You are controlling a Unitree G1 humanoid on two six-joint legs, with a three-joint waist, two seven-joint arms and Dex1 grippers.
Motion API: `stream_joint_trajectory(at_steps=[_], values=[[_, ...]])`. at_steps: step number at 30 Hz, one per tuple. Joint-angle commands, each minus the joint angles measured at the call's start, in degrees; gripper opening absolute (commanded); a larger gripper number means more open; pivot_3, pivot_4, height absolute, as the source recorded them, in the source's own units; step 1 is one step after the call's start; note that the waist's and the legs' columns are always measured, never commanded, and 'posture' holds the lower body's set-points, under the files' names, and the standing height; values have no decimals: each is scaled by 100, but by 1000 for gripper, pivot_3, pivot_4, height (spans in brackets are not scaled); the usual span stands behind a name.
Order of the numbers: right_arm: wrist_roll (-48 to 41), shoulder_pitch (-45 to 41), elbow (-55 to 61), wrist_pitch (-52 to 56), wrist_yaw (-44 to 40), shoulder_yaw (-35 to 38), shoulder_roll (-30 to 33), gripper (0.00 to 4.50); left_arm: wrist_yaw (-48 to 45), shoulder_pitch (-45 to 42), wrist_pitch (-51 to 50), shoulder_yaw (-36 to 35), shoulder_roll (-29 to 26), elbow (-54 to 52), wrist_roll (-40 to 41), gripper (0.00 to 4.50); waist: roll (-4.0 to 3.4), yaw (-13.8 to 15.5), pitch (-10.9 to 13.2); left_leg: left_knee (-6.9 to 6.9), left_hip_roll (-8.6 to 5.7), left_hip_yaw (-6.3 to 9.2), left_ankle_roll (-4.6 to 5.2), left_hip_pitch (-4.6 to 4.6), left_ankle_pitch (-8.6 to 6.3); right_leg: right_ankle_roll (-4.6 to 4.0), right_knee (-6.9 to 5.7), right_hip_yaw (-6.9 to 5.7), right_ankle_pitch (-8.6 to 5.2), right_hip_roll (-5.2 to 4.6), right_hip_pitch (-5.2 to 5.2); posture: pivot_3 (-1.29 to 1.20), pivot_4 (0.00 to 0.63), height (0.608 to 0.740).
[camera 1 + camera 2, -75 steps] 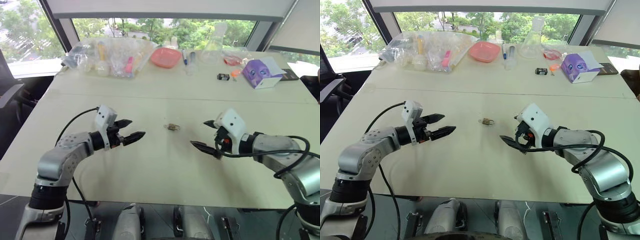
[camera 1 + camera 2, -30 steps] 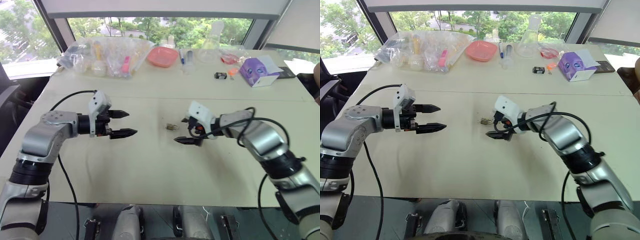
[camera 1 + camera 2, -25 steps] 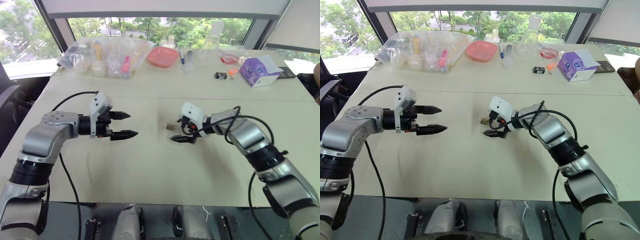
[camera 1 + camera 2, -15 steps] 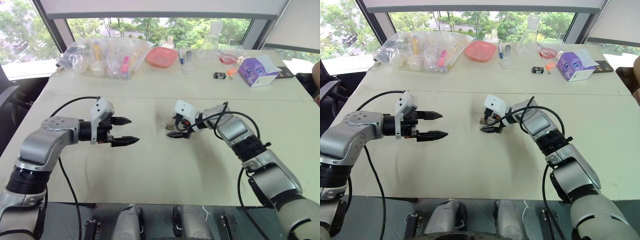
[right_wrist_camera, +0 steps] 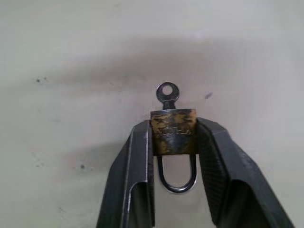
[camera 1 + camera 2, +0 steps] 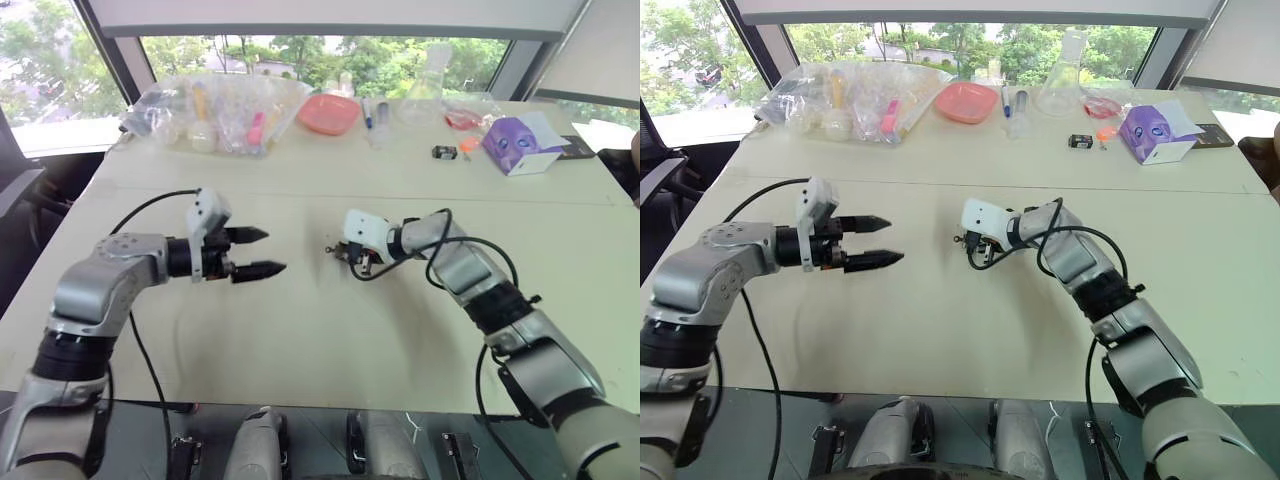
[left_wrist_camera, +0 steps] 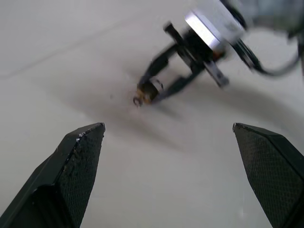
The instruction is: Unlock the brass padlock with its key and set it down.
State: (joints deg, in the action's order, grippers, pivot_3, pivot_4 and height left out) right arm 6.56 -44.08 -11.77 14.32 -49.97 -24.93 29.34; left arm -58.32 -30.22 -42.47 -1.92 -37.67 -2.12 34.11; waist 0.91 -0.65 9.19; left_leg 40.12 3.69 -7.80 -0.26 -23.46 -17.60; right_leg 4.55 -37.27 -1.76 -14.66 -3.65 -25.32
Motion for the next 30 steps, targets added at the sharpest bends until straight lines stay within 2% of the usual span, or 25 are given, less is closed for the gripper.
stream_joint_trajectory(at_steps=[1,4,8,11,13,23,26,29,30], values=[[29,-33,1019,-491,469,592,-1,694,31,-391,-82,-363,285,409,355,4500,0,-28,0,-1,1,2,0,0,0,0,-1,0,0,2,-1,0,150,733],[244,137,1737,-626,709,756,114,694,-15,-873,-186,-576,732,1071,686,4500,-1,-16,1,-4,4,-1,-10,1,6,0,-4,-4,0,8,-3,0,150,733],[365,260,2129,-508,818,795,78,694,-202,-1230,2,-405,973,1567,503,4500,-1,-14,0,-3,3,-3,-12,2,7,0,-2,-6,0,9,2,0,150,733],[359,310,2334,-332,854,853,16,694,-359,-1557,230,-272,1131,1978,340,3689,-1,-13,0,-4,2,-3,-12,2,7,0,-3,-6,0,9,2,0,150,733],[371,325,2385,-274,864,856,5,694,-448,-1730,340,-233,1223,2199,260,2796,-1,-13,0,-4,2,-3,-13,2,7,0,-3,-6,0,10,1,0,150,733],[419,396,2555,-153,847,837,-7,694,-819,-2055,595,-75,1386,2643,9,2796,-1,-16,0,-5,2,-3,-12,2,7,0,-2,-6,0,10,1,0,150,733],[428,400,2567,-139,860,821,-32,694,-950,-2025,617,-83,1404,2679,-13,1886,-1,-15,0,-4,2,-3,-12,1,7,0,-1,-6,0,10,1,0,150,733],[432,396,2564,-137,852,820,-44,694,-961,-2018,651,-87,1418,2711,-48,406,-1,-15,0,-4,2,-2,-12,2,7,0,-1,-6,0,10,1,0,150,733],[436,394,2564,-141,844,821,-48,694,-960,-2014,668,-90,1423,2725,-64,66,-1,-15,0,-4,2,-2,-12,2,7,0,-1,-6,0,10,1,0,150,733]])
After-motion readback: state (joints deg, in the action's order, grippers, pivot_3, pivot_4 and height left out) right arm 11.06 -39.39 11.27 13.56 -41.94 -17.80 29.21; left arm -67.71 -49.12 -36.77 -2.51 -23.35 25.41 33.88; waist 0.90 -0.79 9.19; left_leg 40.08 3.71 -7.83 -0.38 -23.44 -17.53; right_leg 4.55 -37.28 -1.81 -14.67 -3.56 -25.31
